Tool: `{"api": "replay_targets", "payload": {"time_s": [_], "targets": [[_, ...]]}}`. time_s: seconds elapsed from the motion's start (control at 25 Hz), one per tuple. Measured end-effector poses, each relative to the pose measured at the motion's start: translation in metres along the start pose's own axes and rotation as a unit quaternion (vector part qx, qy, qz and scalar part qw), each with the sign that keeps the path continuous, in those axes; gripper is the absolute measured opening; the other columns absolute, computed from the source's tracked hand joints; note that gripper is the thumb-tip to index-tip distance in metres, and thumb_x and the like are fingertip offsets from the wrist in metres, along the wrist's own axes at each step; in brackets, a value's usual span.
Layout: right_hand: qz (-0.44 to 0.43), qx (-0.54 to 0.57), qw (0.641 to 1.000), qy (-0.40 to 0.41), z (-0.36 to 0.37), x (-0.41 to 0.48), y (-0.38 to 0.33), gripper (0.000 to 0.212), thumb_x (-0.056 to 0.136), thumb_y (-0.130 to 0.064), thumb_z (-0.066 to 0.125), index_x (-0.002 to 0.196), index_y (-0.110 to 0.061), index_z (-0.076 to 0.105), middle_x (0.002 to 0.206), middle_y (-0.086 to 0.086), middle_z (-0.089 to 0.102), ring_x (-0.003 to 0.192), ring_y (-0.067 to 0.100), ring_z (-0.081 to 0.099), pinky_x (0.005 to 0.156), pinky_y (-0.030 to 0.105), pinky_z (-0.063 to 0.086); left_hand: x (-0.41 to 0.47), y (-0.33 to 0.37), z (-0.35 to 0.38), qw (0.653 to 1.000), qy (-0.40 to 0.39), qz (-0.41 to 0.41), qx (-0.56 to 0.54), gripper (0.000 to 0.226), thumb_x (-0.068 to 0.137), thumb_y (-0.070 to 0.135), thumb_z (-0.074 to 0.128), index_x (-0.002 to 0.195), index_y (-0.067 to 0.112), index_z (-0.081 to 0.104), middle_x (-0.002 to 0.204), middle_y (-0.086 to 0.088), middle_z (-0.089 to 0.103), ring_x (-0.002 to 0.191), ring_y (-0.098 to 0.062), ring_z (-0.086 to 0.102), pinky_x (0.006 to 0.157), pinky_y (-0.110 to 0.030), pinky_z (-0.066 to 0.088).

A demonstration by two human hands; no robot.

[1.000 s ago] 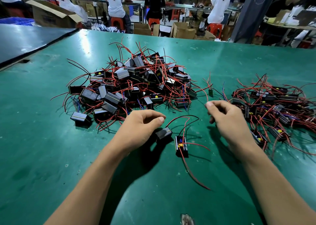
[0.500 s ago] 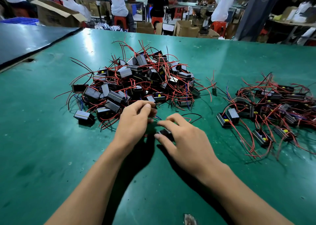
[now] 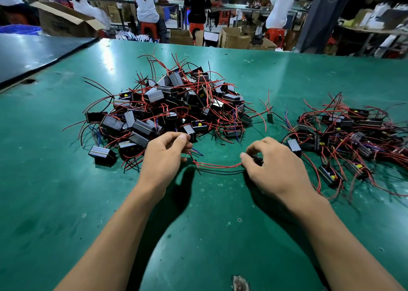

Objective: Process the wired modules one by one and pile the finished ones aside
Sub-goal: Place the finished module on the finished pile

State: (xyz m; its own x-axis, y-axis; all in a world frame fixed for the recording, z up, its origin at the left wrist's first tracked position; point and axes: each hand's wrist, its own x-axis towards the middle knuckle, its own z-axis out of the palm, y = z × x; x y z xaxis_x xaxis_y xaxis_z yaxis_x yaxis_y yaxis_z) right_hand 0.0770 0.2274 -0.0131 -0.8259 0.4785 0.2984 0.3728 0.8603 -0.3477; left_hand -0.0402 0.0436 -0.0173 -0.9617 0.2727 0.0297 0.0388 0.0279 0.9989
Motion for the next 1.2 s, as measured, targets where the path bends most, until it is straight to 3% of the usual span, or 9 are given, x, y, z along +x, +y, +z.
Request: {"api": "replay_targets", "payload": {"time_s": [0.12,0.32,0.56,0.68,0.92,1.08,1.2], "targets": [[0.013,-0.03,0.999,-0.03,-0.002,-0.003,-0.001,0.036,0.086,-0.065,0.058,0.088,-0.029,0.061,0.101,-0.006,0.054,0.096,0.019,0.054,0.072,0.031,0.04,0.0,-0.003,0.001,1.0,-0.012,-0.004,0.015,0.019,0.099,0.018,0.056,0.089,0.02,0.072,0.082,0.002,0.075,0.085,-0.01,0.071,0.083,-0.043,0.059],[0.041,-0.109,0.992,-0.048,0.002,-0.009,-0.013,0.028,0.093,-0.042,0.058,0.114,-0.023,0.056,0.118,0.003,0.045,0.118,0.027,0.04,0.091,0.041,0.043,0.001,-0.006,0.001,0.999,-0.018,0.0,0.028,0.019,0.098,0.019,0.057,0.088,0.021,0.073,0.082,0.001,0.075,0.086,-0.016,0.072,0.082,-0.042,0.058],[0.117,-0.098,0.985,-0.086,-0.013,-0.008,0.0,0.03,0.091,-0.026,0.055,0.121,-0.024,0.057,0.12,0.005,0.048,0.125,0.029,0.035,0.091,0.043,0.044,0.001,-0.005,0.0,0.999,0.003,0.019,0.038,0.021,0.097,0.017,0.057,0.083,0.02,0.073,0.078,-0.001,0.074,0.075,-0.013,0.067,0.064,-0.031,0.053],[0.122,-0.059,0.989,-0.059,-0.008,-0.006,-0.002,0.032,0.087,-0.014,0.052,0.117,-0.023,0.06,0.115,0.005,0.048,0.122,0.029,0.034,0.089,0.042,0.045,0.0,-0.003,-0.002,0.999,0.019,0.025,0.033,0.021,0.096,0.016,0.057,0.081,0.018,0.073,0.072,0.003,0.072,0.065,-0.01,0.061,0.058,-0.027,0.048],[0.086,-0.037,0.995,0.034,-0.008,0.001,0.01,0.032,0.082,-0.01,0.06,0.108,-0.026,0.07,0.111,0.003,0.059,0.113,0.028,0.047,0.08,0.036,0.044,-0.003,-0.002,-0.003,0.999,0.01,0.015,0.038,0.02,0.097,0.018,0.057,0.085,0.016,0.073,0.07,0.003,0.071,0.058,-0.007,0.058,0.053,-0.024,0.046],[0.045,0.026,0.986,0.155,-0.014,0.015,0.027,0.034,0.081,-0.008,0.062,0.111,-0.021,0.072,0.111,0.007,0.062,0.11,0.03,0.05,0.09,0.039,0.046,-0.004,-0.001,-0.003,0.999,0.013,0.015,0.039,0.02,0.097,0.017,0.057,0.085,0.015,0.073,0.073,0.0,0.071,0.058,-0.007,0.057,0.051,-0.023,0.045],[0.058,0.037,0.991,0.117,-0.012,0.023,0.044,0.043,0.083,-0.007,0.062,0.125,-0.017,0.064,0.123,0.01,0.061,0.119,0.032,0.049,0.1,0.041,0.042,-0.004,-0.002,-0.002,0.999,0.01,0.014,0.038,0.019,0.097,0.017,0.057,0.086,0.014,0.073,0.074,-0.001,0.071,0.059,-0.01,0.057,0.052,-0.023,0.045]]}}
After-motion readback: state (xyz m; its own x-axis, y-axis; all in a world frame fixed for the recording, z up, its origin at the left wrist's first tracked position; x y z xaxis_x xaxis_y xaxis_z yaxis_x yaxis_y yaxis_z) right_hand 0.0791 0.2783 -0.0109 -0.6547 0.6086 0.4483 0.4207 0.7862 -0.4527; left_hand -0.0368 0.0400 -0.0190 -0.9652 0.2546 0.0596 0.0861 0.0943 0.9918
